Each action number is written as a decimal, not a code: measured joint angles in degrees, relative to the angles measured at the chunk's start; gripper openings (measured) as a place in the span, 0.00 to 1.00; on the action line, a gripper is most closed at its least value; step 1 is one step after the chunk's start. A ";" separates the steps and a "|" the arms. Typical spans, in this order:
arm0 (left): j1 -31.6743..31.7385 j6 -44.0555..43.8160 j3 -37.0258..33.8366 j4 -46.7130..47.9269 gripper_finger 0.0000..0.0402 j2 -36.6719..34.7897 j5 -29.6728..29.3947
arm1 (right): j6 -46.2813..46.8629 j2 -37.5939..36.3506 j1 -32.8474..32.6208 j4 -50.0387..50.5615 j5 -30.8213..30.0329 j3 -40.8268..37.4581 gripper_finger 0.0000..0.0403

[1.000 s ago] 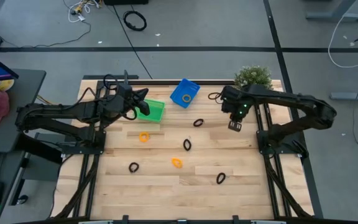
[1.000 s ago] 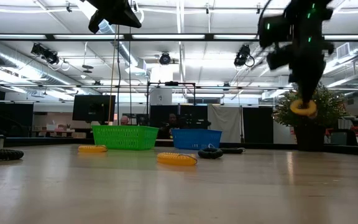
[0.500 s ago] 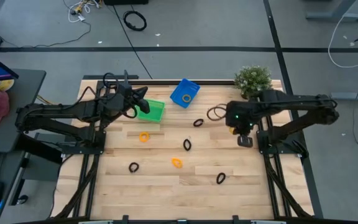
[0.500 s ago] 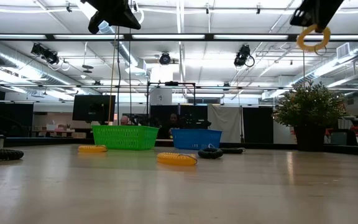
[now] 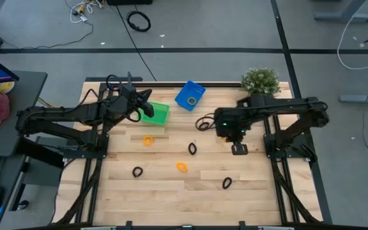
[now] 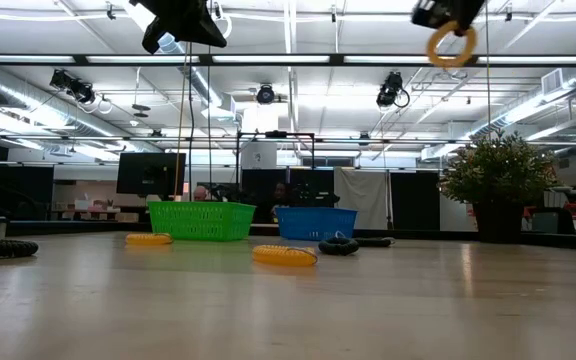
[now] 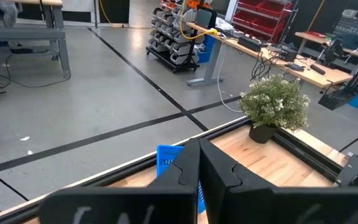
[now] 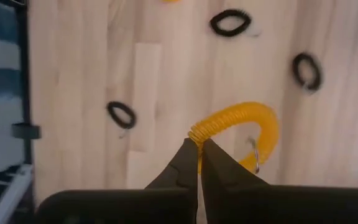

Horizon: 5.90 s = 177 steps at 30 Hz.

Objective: Sort spring keychains into baskets
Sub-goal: Put the yellow spring keychain into the blue basket

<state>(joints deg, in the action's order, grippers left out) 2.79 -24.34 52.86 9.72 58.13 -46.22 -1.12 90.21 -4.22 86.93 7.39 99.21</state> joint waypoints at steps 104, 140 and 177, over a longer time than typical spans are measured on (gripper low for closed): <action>0.00 5.67 0.00 5.23 0.01 -0.02 3.87 | 29.11 48.21 38.56 -19.22 1.43 32.25 0.00; 0.00 5.64 0.00 5.66 0.01 0.00 3.87 | 29.33 49.72 38.50 -19.57 5.58 31.42 0.47; 0.00 5.49 0.02 6.93 0.01 0.00 5.38 | 16.20 13.31 16.44 3.08 -3.93 31.37 0.02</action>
<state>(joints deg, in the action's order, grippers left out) 2.79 -18.85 52.88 16.64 58.13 -40.84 15.08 103.52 12.22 90.02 3.46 130.58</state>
